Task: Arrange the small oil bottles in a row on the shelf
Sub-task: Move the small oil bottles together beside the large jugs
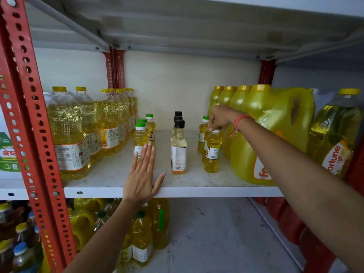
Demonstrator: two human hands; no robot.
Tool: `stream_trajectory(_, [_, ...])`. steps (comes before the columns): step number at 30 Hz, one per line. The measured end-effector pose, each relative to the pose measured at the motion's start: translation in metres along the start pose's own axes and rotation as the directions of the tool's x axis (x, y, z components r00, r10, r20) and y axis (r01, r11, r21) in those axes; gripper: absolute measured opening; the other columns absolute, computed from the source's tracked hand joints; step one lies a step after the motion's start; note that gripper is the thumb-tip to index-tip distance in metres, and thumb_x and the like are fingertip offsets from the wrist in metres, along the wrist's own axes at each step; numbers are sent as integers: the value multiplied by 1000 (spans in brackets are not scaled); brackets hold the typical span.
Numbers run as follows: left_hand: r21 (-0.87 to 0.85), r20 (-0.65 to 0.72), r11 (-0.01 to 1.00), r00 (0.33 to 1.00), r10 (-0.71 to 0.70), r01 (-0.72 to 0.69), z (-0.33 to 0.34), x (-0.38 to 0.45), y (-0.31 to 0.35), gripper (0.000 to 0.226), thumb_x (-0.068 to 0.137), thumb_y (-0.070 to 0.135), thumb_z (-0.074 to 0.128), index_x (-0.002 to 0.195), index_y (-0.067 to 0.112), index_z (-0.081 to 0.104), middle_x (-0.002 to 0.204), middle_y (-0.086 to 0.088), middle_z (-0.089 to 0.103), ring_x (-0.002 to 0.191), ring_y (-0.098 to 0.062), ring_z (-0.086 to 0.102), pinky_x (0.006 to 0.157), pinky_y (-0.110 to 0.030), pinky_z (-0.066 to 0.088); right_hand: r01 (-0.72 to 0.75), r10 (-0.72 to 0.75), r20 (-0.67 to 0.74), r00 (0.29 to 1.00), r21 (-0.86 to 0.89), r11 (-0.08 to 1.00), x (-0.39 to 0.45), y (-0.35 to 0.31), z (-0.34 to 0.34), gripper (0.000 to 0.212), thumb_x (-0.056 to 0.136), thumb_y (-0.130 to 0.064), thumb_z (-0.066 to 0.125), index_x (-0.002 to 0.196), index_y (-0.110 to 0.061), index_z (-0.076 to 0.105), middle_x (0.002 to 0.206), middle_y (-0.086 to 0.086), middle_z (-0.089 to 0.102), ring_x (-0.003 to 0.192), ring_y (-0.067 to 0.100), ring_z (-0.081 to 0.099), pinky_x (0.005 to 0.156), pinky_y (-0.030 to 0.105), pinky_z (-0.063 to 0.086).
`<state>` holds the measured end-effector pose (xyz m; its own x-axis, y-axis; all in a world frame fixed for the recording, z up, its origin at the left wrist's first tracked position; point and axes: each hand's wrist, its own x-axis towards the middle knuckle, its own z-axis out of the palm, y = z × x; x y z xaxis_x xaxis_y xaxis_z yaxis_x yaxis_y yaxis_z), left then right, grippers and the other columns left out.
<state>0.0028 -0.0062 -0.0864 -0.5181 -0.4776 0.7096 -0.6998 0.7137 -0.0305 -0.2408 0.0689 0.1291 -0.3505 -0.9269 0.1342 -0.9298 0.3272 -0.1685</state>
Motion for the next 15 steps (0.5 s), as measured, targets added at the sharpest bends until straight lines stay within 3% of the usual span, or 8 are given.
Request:
stream_trajectory(5, [1, 6, 1000, 1000, -2, 2, 0, 0, 1, 82, 97, 59, 13, 154, 0, 9, 164, -17, 4, 152, -27, 1, 123, -44, 0, -4, 2, 107, 994, 19, 1000, 4, 1, -5, 33, 80, 2, 72, 112, 1, 71, 74, -1, 64, 89, 24, 64, 86, 38, 58])
stream_trajectory(7, [9, 6, 1000, 1000, -2, 2, 0, 0, 1, 82, 97, 59, 13, 154, 0, 10, 164, -18, 4, 152, -27, 1, 123, -44, 0, -1, 0, 122, 992, 9, 1000, 7, 2, -7, 36, 80, -3, 72, 116, 1, 69, 80, 1, 66, 87, 22, 62, 91, 39, 56])
stream_trajectory(11, [14, 1, 1000, 1000, -4, 4, 0, 0, 1, 81, 97, 58, 15, 154, 1, 11, 164, -17, 5, 152, -26, 1, 123, -40, -5, -34, 38, 50, 998, -71, 997, 11, 3, -7, 49, 77, -25, 78, 115, 4, 66, 114, 18, 69, 93, 32, 69, 96, 43, 54])
stream_trajectory(13, [15, 1, 1000, 1000, -4, 4, 0, 0, 1, 80, 97, 57, 16, 155, 1, 10, 164, -17, 5, 152, -26, 1, 123, -39, -6, -22, 29, 79, 996, -82, 996, 12, 1, -8, 45, 76, -17, 79, 114, 4, 68, 111, 18, 70, 92, 34, 71, 92, 44, 55])
stream_trajectory(15, [14, 4, 1000, 1000, -6, 6, 0, 0, 2, 80, 97, 57, 17, 155, 1, 11, 164, -17, 6, 152, -26, 2, 123, -39, -6, -13, 23, 144, 989, -69, 998, 15, 0, -10, 37, 77, -7, 77, 112, 3, 70, 89, 12, 72, 65, 23, 71, 73, 33, 62])
